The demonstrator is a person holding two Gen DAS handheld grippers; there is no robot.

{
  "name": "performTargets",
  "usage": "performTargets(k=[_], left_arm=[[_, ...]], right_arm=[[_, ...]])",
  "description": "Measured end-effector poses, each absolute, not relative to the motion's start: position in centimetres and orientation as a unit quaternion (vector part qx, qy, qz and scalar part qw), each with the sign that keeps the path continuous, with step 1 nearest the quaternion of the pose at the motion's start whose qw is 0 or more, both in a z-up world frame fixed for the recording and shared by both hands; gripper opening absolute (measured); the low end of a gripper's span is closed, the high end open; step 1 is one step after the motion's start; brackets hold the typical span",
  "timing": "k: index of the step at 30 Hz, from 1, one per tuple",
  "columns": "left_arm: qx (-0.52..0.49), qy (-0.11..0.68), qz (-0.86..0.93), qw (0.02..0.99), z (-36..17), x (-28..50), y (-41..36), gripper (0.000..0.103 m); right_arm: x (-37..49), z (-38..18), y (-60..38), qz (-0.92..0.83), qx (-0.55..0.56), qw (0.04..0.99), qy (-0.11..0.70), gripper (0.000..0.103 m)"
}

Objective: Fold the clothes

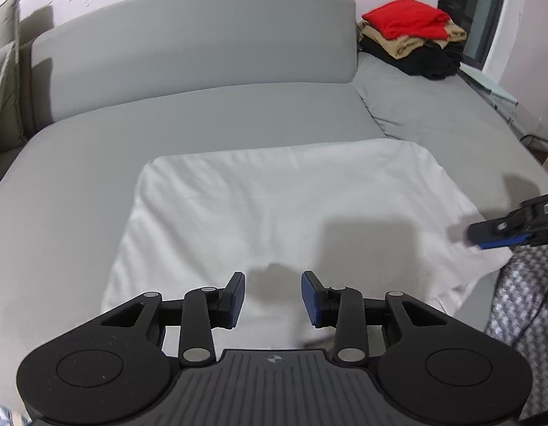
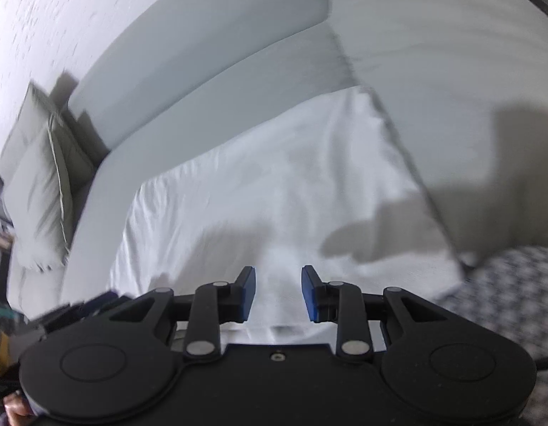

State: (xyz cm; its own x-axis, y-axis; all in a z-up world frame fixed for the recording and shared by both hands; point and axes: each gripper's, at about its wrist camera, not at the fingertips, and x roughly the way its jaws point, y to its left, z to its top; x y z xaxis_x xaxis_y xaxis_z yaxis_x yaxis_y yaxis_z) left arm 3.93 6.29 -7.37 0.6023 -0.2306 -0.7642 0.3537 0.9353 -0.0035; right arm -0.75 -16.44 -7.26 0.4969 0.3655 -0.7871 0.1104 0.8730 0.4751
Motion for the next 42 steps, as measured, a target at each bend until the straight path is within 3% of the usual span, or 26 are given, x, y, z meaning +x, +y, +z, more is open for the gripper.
performTargets(k=[7,10,13,17,22,24,27,29,31,34,36,37,42], left_arm=[[0.176,0.419,-0.218,0.864,-9.3,0.5,3.2,0.025],[0.167,0.424,-0.225,0.861,-8.8,-0.4,4.5,0.035],[0.131,0.424,-0.205,0.872,-7.7,-0.1,6.9,0.034],[0.06,0.397,-0.141,0.905,-5.2,2.3,10.2,0.033],[0.016,0.357,-0.131,0.925,-0.8,3.7,12.1,0.033],[0.015,0.342,-0.138,0.929,0.5,4.1,12.0,0.036],[0.023,0.341,-0.137,0.93,0.3,5.6,11.3,0.041],[0.023,0.363,-0.132,0.922,-1.3,7.1,10.7,0.04],[0.006,0.395,-0.129,0.91,-3.3,9.1,10.3,0.034],[-0.003,0.431,-0.121,0.894,-6.1,11.9,9.2,0.006],[0.019,0.442,-0.114,0.89,-7.5,13.3,8.1,0.006],[0.039,0.447,-0.107,0.887,-8.3,13.9,7.5,0.007],[0.085,0.483,-0.081,0.868,-11.7,15.4,6.9,0.013]], right_arm=[[-2.0,-9.1,-12.5,0.097,0.148,0.842,0.51,0.029],[-3.6,-8.1,-13.6,0.12,0.168,0.816,0.539,0.029],[-3.9,-7.2,-15.9,0.113,0.207,0.819,0.523,0.03],[-2.9,-5.7,-19.0,0.085,0.276,0.832,0.474,0.045],[-1.8,-2.9,-21.3,0.079,0.35,0.822,0.442,0.052],[-1.4,-1.6,-21.4,0.087,0.358,0.826,0.427,0.062],[-0.3,-0.3,-21.8,0.09,0.348,0.839,0.407,0.074],[1.3,-1.2,-22.2,0.074,0.348,0.841,0.408,0.075],[3.1,-2.8,-22.6,0.049,0.353,0.838,0.414,0.075],[5.8,-6.0,-23.9,0.007,0.365,0.82,0.441,0.072],[7.2,-7.4,-24.3,-0.006,0.36,0.822,0.442,0.04],[7.8,-7.8,-24.7,-0.016,0.354,0.829,0.434,0.035],[10.6,-10.1,-27.9,-0.065,0.378,0.833,0.399,0.033]])
